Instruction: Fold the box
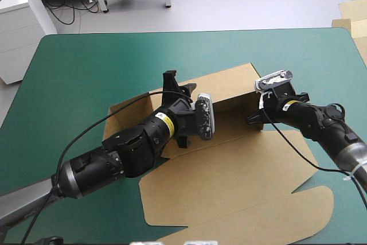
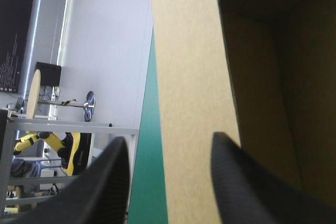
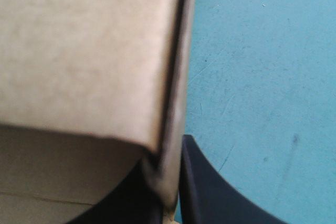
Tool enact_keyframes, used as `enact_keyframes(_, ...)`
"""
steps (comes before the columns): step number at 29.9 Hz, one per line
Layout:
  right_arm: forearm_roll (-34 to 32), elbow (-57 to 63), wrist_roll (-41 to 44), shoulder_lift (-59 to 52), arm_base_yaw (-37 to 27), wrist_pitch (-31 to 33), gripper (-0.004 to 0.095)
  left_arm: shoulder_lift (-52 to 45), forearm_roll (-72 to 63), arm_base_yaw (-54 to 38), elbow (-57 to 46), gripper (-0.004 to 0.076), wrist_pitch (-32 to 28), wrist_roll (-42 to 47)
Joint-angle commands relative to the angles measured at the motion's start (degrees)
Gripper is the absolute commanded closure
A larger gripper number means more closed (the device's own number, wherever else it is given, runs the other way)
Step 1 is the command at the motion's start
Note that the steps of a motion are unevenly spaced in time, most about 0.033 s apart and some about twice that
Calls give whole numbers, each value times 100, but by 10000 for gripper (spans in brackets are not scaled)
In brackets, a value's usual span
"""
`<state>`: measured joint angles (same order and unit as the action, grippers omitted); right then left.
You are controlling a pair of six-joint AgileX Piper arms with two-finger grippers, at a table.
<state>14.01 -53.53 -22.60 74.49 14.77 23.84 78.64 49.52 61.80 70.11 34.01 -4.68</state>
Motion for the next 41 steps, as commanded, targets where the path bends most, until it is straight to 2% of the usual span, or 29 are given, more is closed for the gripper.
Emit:
enact_keyframes(1, 46, -200, 144, -158, -14, -493, 925, -170, -2, 67, 323, 646, 150, -50)
enact_keyframes(2, 46, -200, 184, -158, -14, -493, 925, -170, -156, 67, 377, 732, 201, -118)
enact_keyframes(4, 46, -200, 186, -158, -14, -493, 927, -170, -653, 67, 540, 704, 395, -461)
enact_keyframes(10, 46, -200, 196, -158, -14, -493, 927, -170, -2673, 67, 1210, 707, 1135, -2021)
enact_keyframes(14, 69, -200, 217, -158, -14, -493, 927, -170, -3363, 2, 1654, 707, 1526, -2526)
enact_keyframes(17, 102, -200, 230, -158, -14, -493, 928, -170, -3858, -375, 1891, 707, 1711, -2975)
enact_keyframes(22, 94, -200, 230, -158, -14, -435, 928, -170, -5345, -1717, 2246, 708, 1949, -3400)
enact_keyframes(27, 94, -200, 230, -158, -14, -432, 928, -170, -6319, -3231, 2511, 708, 1949, -3224)
enact_keyframes(30, 94, -200, 230, -158, -14, -422, 928, -170, -6359, -4111, 2546, 708, 1965, -2635)
enact_keyframes(33, 94, -200, 230, -158, -14, -410, 928, -170, -6359, -4837, 2533, 708, 2243, -2185)
enact_keyframes(37, 94, -200, 230, -170, -14, -410, 928, -257, -6574, -5533, 2341, 708, 2597, -2095)
enact_keyframes(41, 112, -237, 230, -207, -14, -378, 928, -633, -6521, -5815, 1824, 733, 2156, -2095)
